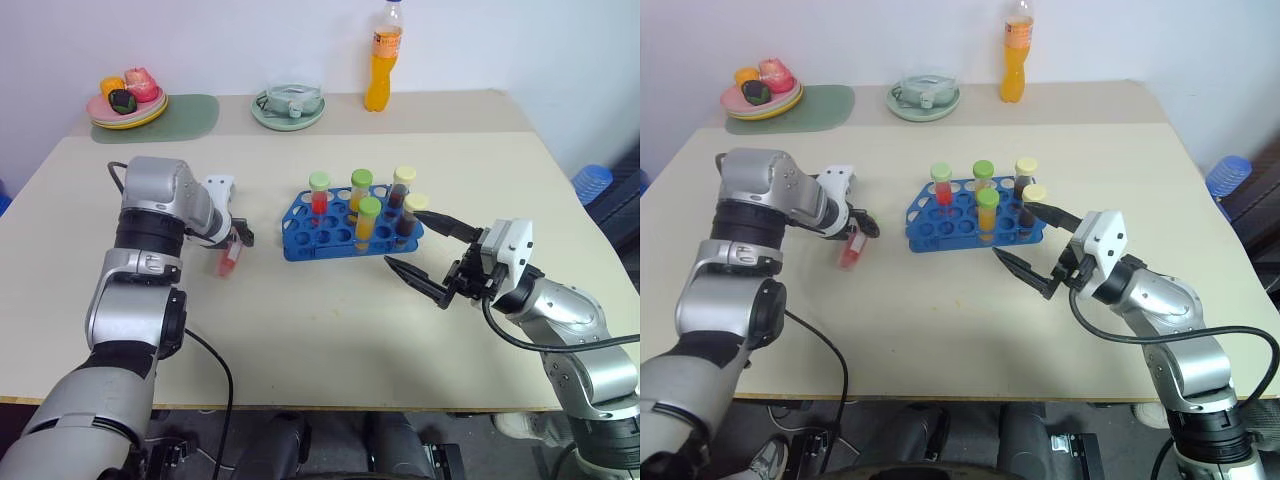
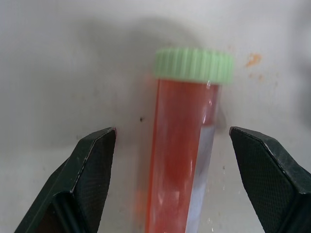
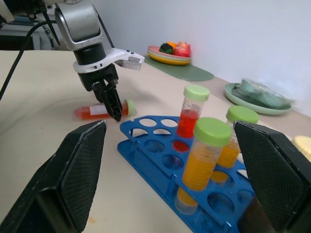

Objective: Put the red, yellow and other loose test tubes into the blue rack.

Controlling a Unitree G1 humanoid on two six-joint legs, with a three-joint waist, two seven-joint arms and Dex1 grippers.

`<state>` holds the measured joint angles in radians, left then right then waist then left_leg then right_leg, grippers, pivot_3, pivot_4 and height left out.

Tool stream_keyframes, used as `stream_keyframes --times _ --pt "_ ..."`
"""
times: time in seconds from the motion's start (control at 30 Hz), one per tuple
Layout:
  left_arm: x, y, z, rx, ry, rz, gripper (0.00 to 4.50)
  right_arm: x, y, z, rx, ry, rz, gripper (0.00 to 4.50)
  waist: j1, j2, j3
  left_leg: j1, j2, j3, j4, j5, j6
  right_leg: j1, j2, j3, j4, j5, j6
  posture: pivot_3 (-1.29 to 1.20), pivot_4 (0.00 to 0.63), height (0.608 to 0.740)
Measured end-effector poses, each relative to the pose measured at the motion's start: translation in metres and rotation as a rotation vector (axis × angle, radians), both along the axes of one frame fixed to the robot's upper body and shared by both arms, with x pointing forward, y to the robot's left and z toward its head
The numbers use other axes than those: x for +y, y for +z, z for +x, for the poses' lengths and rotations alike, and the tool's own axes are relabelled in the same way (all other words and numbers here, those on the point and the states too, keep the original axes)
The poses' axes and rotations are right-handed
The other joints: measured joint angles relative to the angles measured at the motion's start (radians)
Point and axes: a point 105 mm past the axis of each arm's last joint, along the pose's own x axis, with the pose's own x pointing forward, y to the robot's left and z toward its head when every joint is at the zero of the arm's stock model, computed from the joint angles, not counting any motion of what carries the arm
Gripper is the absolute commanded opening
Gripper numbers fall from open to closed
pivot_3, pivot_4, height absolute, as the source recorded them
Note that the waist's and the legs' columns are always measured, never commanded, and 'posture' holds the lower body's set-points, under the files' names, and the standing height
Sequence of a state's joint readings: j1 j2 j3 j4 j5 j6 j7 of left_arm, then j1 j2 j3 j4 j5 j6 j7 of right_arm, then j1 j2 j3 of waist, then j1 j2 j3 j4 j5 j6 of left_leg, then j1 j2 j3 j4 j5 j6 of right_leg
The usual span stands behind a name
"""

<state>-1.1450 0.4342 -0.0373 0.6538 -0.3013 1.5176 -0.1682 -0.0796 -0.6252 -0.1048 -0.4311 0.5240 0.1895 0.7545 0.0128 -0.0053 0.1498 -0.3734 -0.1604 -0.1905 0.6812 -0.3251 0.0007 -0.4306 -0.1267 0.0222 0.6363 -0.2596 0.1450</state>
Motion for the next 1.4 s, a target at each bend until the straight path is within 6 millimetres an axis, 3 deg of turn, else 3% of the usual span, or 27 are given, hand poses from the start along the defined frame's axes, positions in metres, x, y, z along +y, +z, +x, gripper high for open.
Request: stream_keyframes --times 0.13,0.17,0.47,0.53,0.67,0.8,1.03,1.23,1.4 --pt "0.006 -0.003 0.005 -0.010 0.014 0.038 0.98 0.000 0.000 0.000 0.001 -0.004 0.001 4.34 0.005 0.001 -0.001 0.001 0.000 0.000 0.001 0.000 0.000 0.002 0.000 0.000 0.001 0.000 0.000 0.00 0.150 0.740" --pt "0.007 -0.003 0.006 -0.011 0.014 0.038 0.78 0.000 0.000 0.000 0.001 -0.004 0.001 4.34 0.007 0.001 -0.001 0.001 0.000 0.000 0.001 0.000 -0.001 0.002 0.000 0.000 0.001 0.000 0.000 0.00 0.150 0.740" --pt "0.017 -0.002 -0.001 -0.032 0.030 -0.014 0.77 -0.001 -0.002 -0.001 0.006 -0.004 -0.002 4.34 -0.003 0.001 -0.001 0.001 0.000 0.000 0.001 0.000 -0.001 -0.001 -0.001 0.001 0.005 0.000 0.000 0.00 0.150 0.740" --pt "0.021 0.000 -0.007 -0.118 -0.023 -0.076 0.77 -0.001 -0.003 0.000 0.007 -0.008 -0.004 4.34 -0.010 0.001 -0.001 0.000 0.000 0.002 0.000 0.000 -0.001 -0.005 -0.002 0.002 0.010 0.000 0.000 0.00 0.150 0.740" --pt "0.016 0.015 -0.015 -0.481 -0.177 -0.153 0.77 0.000 -0.003 -0.001 0.004 0.002 -0.004 4.34 0.000 0.001 0.000 0.000 0.000 0.003 0.001 0.001 -0.001 -0.004 -0.002 0.002 0.008 0.000 0.000 0.00 0.150 0.740" --pt "0.037 0.022 -0.040 -0.754 -0.249 -0.132 0.77 -0.002 -0.005 0.000 0.004 0.005 0.004 4.34 -0.001 0.001 0.000 0.000 0.000 0.004 0.000 0.000 -0.001 -0.004 -0.002 0.002 0.007 0.000 0.000 0.00 0.150 0.740" --pt "-0.006 0.065 -0.064 -1.174 -0.572 -0.159 0.77 -0.005 -0.008 0.005 0.018 0.018 0.003 4.34 0.029 0.001 0.000 0.001 0.000 0.003 0.001 0.000 0.001 0.002 -0.002 0.000 -0.002 0.001 -0.001 0.00 0.150 0.740" --pt "-0.059 0.067 -0.064 -1.326 -0.666 -0.304 0.77 -0.011 -0.010 0.005 0.022 -0.007 -0.006 4.34 0.028 0.001 -0.001 0.001 0.000 0.003 0.001 -0.001 0.001 0.002 -0.002 0.000 -0.003 0.002 -0.001 0.00 0.150 0.740" --pt "-0.080 0.062 -0.047 -1.387 -0.649 -0.352 0.77 -0.023 -0.012 0.002 0.030 -0.066 -0.017 4.34 0.027 0.001 -0.001 0.001 0.001 0.004 0.001 -0.001 0.001 0.002 -0.002 0.000 -0.003 0.002 0.000 0.00 0.150 0.740"
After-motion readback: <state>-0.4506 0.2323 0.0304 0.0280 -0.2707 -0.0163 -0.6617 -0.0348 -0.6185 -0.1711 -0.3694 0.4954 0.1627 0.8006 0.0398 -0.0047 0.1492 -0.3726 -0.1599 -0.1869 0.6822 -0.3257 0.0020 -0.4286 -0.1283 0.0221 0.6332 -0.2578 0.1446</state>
